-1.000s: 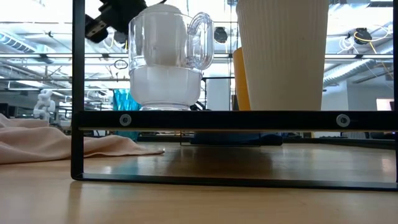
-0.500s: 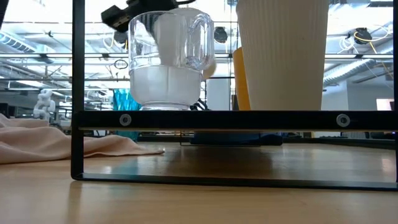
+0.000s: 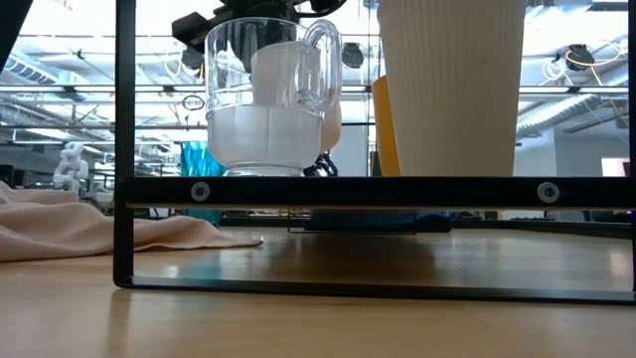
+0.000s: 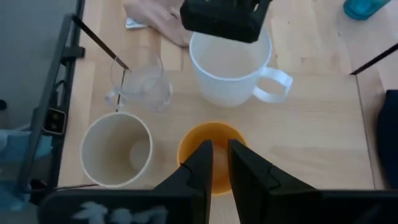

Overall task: Stack small to large cups/mugs on shelf
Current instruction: Put the white cup on the shelf aligned with the transparent cup

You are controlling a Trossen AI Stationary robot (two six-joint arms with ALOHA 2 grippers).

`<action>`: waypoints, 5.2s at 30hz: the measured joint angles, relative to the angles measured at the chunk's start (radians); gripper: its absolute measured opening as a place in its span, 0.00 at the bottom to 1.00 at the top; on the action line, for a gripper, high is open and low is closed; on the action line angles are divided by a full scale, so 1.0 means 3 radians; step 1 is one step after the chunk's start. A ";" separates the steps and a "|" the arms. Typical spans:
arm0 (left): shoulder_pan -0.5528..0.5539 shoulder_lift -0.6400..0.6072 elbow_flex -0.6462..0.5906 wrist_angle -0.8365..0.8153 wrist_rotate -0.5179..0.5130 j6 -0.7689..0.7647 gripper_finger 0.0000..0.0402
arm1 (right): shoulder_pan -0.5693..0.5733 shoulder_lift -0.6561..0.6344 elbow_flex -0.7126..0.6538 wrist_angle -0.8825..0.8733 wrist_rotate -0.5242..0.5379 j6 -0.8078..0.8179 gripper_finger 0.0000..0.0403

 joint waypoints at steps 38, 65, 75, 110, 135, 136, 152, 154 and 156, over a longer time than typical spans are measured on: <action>-0.0061 0.0131 -0.0006 -0.0120 0.0013 -0.0035 0.01 | 0.0004 -0.0198 0.0000 0.0029 0.0009 -0.0021 0.10; -0.0076 0.0325 -0.0010 0.0142 0.0037 0.0030 0.01 | 0.0004 -0.0197 -0.0001 0.0026 0.0009 -0.0017 0.10; -0.0075 0.0342 -0.0009 0.0153 0.0033 0.0037 0.01 | 0.0004 -0.0197 -0.0001 0.0027 0.0009 -0.0026 0.10; -0.0072 0.0337 -0.0009 0.0309 -0.0002 0.0163 0.02 | 0.0004 -0.0197 -0.0001 0.0004 0.0008 -0.0016 0.10; -0.0071 0.0337 -0.0009 0.0290 0.0038 0.0145 0.07 | 0.0003 -0.0197 -0.0001 0.0002 0.0006 -0.0017 0.10; -0.0072 0.0337 -0.0009 0.0291 0.0038 0.0146 0.08 | 0.0004 -0.0197 -0.0001 0.0004 0.0006 -0.0017 0.10; -0.0072 0.0336 -0.0009 0.0324 0.0073 0.0164 0.24 | 0.0004 -0.0197 -0.0001 0.0002 0.0006 -0.0028 0.10; -0.0071 0.0336 -0.0009 0.0322 0.0070 0.0166 0.28 | 0.0004 -0.0197 -0.0001 0.0004 0.0006 -0.0028 0.10; -0.0072 0.0336 -0.0009 0.0319 0.0052 0.0168 0.31 | 0.0003 -0.0197 -0.0001 0.0004 0.0005 -0.0028 0.10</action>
